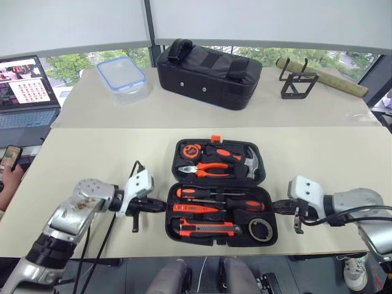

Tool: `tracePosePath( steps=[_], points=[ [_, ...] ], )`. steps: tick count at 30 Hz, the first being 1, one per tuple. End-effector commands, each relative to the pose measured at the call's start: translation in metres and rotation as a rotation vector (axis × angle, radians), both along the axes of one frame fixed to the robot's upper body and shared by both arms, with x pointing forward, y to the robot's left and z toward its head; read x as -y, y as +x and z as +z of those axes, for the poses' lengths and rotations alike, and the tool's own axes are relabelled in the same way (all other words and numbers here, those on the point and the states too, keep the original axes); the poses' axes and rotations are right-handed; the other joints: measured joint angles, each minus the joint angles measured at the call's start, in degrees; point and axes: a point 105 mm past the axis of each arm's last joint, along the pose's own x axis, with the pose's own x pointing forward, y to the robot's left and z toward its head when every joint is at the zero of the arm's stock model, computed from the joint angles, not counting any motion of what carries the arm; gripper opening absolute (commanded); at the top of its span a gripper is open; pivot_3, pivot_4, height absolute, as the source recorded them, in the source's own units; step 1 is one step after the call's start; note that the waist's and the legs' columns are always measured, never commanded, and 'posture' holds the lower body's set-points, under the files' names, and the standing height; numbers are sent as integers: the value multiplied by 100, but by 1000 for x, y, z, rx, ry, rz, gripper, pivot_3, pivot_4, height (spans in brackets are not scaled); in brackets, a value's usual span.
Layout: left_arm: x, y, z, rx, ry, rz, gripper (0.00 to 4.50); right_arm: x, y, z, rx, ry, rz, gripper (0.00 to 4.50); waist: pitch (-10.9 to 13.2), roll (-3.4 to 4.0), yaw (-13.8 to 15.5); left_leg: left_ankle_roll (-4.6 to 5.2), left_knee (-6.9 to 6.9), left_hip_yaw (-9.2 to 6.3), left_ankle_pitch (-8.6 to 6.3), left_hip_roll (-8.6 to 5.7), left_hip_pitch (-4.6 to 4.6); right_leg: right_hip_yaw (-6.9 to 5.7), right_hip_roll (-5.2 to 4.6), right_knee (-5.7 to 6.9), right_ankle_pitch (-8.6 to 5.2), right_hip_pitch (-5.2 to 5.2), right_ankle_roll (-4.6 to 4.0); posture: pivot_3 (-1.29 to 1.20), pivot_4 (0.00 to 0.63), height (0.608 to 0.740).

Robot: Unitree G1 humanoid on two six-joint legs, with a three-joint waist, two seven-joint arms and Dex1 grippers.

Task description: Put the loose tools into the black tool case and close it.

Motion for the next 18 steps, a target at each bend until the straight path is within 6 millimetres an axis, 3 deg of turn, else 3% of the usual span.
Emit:
tracePosePath(
  steps=[1,6,9,11,18],
  points=[
    [-21,13,3,23,26,146,568,19,9,17,78,-13,-120,287,0,0,5,0,0,0,0,0,2,0,0,0,0,2,0,0,150,722],
    [-42,50,29,-26,-51,348,2173,37,33,46,60,161,-347,1777,1,-1,42,-41,1,0,-12,-3,16,-4,3,3,6,9,-9,0,150,722],
    [-34,70,46,-117,-136,404,3427,35,55,62,35,292,-450,2893,3,-4,33,-62,5,-1,-13,0,21,-5,6,11,13,23,-15,0,150,722],
    [-25,84,52,-182,-171,443,4075,32,70,66,-2,357,-523,3187,2,-5,33,-47,4,-1,-3,-1,16,-6,3,15,15,19,-14,0,150,722],
    [1,115,51,-299,-212,526,4075,14,101,62,-112,440,-615,3187,0,-6,-24,-10,11,-2,19,-6,-17,-5,-3,54,18,-19,-10,0,150,722]
  ],
)
